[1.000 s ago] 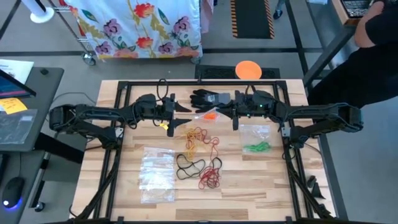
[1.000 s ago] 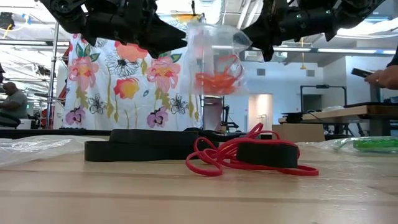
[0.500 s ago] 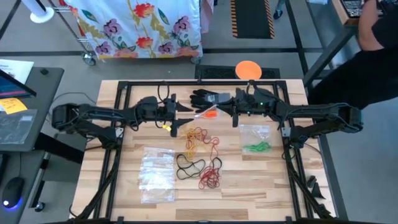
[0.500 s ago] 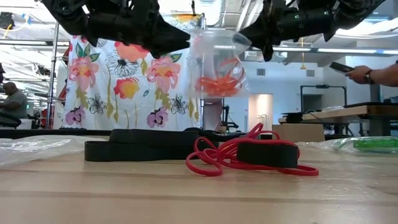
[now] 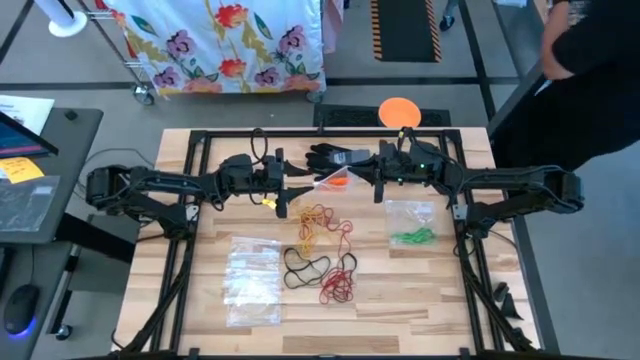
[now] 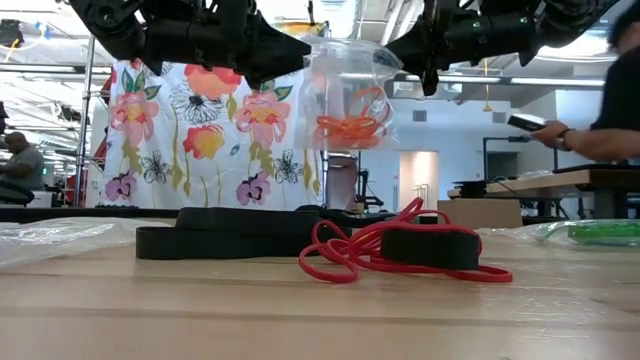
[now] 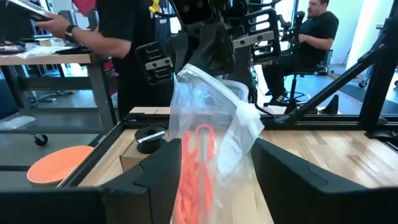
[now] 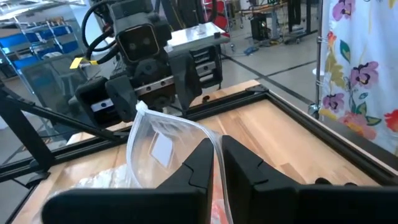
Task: Sort rubber bands
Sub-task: Close the transparent zip bag containing the orange rubber bands
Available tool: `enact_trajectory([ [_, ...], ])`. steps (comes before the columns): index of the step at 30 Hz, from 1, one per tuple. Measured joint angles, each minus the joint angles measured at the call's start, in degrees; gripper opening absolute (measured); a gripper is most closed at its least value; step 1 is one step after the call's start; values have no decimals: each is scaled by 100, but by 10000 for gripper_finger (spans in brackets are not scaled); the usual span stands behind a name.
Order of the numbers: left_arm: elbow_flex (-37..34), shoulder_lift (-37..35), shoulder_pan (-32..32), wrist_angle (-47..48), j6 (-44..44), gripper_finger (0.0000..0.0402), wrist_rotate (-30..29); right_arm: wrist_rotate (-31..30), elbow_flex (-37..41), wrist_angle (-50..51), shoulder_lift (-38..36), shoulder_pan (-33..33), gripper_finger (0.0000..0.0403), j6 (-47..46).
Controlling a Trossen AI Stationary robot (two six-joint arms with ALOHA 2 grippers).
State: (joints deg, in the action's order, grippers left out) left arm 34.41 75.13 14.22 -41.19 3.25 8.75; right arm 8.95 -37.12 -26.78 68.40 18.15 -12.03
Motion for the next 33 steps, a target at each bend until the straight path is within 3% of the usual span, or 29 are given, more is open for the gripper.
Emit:
enact_trajectory([
  [18, 134, 0, 0, -332, -93, 189, -68, -151, 0, -475, 0, -15, 32, -36],
  [28, 229, 0, 0, -282, -240, 100, -107, -151, 0, -644, 0, -13, 32, -202],
  [33, 229, 0, 0, -290, -284, 87, -107, -151, 0, -796, 0, -13, 32, -223],
])
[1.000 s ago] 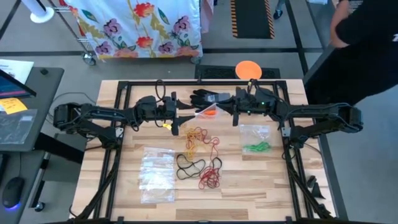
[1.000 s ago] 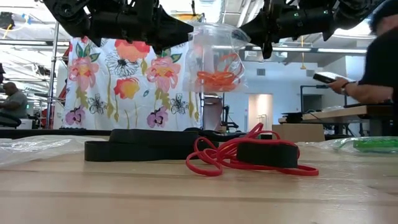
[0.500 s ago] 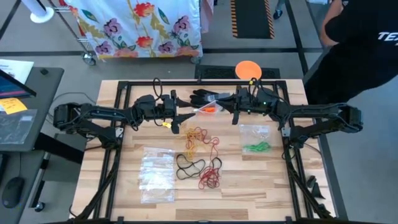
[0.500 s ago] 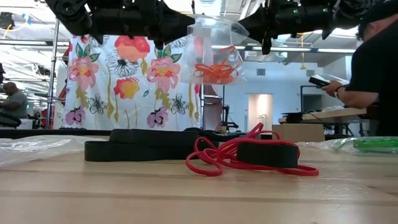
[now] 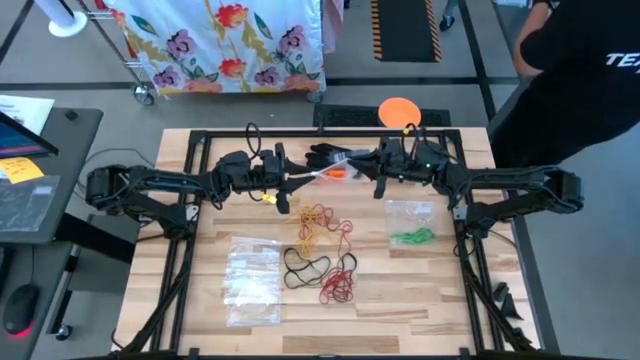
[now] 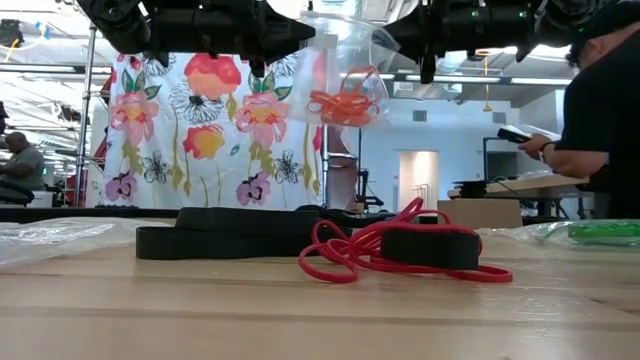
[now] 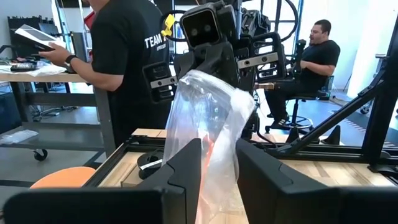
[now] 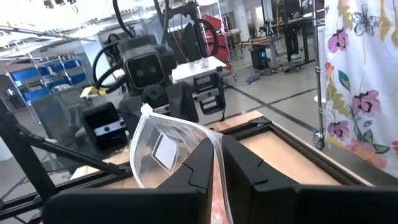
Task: Sort rubber bands
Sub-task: Close the transparent zip bag containing the orange rubber bands
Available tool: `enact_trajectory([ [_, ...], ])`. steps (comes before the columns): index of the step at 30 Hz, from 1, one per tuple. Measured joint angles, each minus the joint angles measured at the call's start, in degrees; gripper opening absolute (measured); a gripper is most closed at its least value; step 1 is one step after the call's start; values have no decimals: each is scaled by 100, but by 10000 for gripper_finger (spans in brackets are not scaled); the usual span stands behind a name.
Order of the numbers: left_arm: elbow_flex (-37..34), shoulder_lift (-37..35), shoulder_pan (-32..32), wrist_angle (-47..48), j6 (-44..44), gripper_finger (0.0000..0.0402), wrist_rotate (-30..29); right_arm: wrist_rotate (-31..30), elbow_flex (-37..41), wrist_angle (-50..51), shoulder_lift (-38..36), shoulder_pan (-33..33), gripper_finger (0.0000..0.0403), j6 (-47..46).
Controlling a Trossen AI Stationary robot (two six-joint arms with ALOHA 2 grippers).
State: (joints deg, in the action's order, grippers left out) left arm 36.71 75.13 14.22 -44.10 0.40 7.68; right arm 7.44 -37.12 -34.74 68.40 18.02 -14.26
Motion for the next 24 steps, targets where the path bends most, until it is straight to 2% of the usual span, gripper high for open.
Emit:
enact_trajectory([
  [6, 0, 0, 0, -50, 0, 72, 0, 0, 0, -9, 0, 0, 32, 13],
  [11, 0, 0, 0, -67, 17, 10, 2, 0, 0, -19, 0, 3, 32, 17],
  [17, 0, 0, -2, -34, -11, 1, 2, 0, 0, 37, 0, 4, 33, 17],
  [20, 0, 0, -42, -33, -15, 1, 0, 148, 0, 211, -2, 19, 50, 13],
  [24, 0, 0, -76, -33, -49, 1, 6, 426, -120, 804, 0, 118, 104, -87],
])
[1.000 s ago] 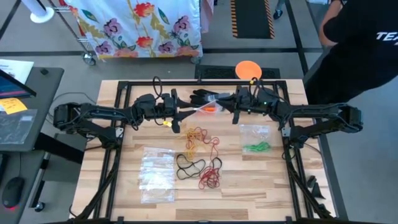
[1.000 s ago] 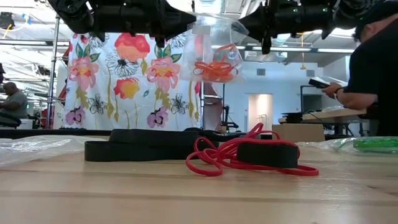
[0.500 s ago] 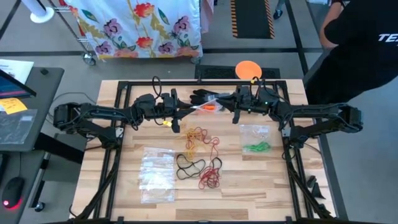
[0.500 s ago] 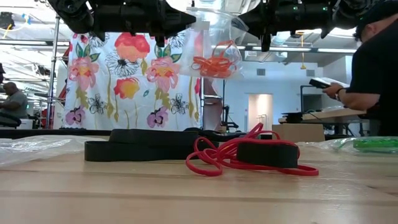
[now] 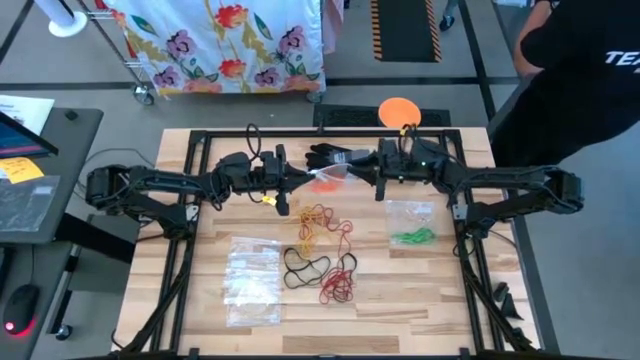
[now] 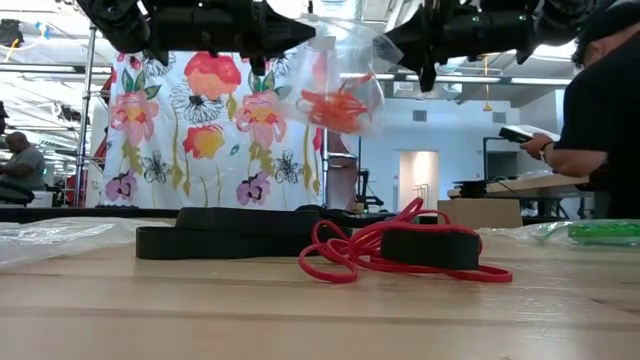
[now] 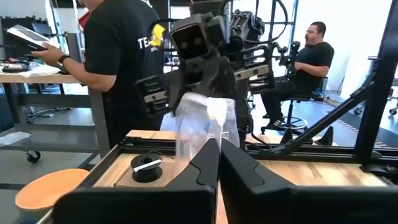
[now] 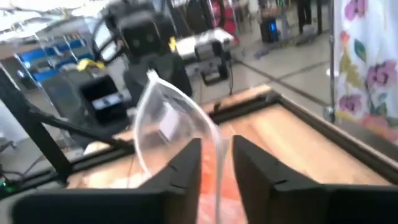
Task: Sort rubber bands
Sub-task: Close the transparent zip bag containing the orange rubber bands
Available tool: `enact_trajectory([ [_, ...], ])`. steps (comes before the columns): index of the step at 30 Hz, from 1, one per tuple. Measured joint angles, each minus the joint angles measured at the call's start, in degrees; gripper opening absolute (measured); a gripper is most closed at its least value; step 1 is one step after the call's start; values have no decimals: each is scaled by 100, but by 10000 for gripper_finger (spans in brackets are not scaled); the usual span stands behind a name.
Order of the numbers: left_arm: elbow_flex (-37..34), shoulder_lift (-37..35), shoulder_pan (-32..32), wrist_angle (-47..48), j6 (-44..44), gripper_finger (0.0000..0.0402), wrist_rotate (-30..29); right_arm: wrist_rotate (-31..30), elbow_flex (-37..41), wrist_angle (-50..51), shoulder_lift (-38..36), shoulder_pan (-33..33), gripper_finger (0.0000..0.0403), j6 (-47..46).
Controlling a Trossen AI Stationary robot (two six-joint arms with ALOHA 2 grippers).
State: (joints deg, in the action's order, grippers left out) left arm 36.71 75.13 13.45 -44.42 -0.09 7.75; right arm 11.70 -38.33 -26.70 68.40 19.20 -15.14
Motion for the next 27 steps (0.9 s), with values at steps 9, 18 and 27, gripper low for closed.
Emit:
enact_trajectory([
  [9, 0, -37, 150, 1064, -880, 0, -49, 19, -709, 1537, -11, 9, 241, 1199],
  [18, 0, -35, 314, 1418, -1415, 0, 639, 3, -945, 1117, 268, -286, 244, 1724],
  [27, 1, -35, 280, 1347, -1537, 0, 853, 22, -959, -148, 1268, -466, 233, 1820],
])
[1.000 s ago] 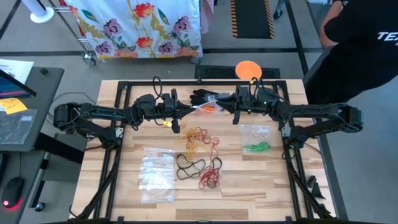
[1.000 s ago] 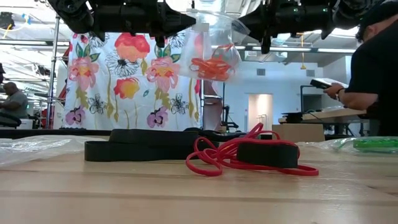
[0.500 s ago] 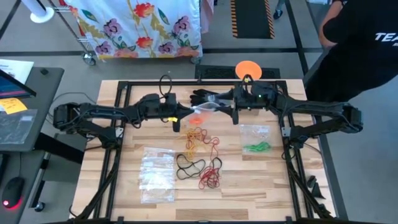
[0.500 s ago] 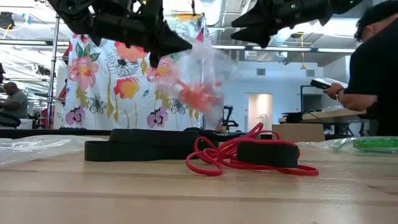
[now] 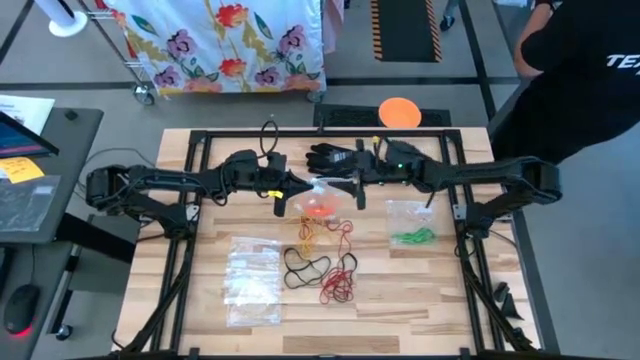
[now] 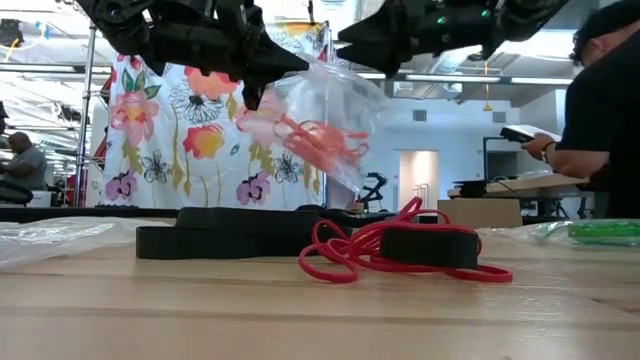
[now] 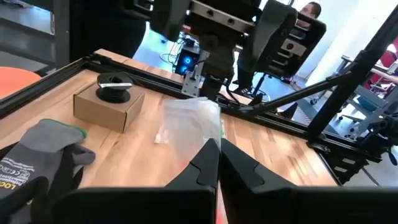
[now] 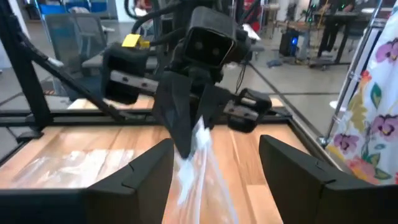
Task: Sort rubber bands
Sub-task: Close the transparent zip bag containing the orange rubber bands
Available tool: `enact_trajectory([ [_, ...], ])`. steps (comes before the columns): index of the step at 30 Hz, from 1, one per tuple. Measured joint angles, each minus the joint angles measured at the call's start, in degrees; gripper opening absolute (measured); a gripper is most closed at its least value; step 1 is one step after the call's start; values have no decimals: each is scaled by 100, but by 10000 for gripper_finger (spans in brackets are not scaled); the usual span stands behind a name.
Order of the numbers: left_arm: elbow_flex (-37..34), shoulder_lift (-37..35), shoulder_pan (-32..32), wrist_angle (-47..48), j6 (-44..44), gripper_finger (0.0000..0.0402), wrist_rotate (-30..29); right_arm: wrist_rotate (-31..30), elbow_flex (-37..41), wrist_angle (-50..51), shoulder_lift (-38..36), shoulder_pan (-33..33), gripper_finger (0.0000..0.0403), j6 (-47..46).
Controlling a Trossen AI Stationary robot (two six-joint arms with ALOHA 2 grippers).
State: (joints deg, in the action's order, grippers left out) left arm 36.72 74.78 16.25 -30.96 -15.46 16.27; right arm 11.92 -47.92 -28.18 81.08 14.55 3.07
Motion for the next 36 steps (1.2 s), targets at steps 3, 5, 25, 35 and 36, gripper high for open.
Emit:
enact_trajectory([
  [3, -1, 0, -4, 2, -2, 0, 0, 1, -184, -66, 272, 0, 229, 0],
  [5, -1, 0, -4, 4, 2, 0, 0, 0, -322, -86, 474, 0, 225, 0],
  [25, -1, 0, -4, 30, 223, 0, -11, 32, -726, 15, 1012, -108, 148, -6],
  [35, -1, 0, -4, 27, 236, 0, -364, 33, -724, -34, 1012, -103, 69, -6],
  [36, -1, 0, -4, 22, 236, 0, -367, 33, -724, -36, 1012, -103, 64, -6],
])
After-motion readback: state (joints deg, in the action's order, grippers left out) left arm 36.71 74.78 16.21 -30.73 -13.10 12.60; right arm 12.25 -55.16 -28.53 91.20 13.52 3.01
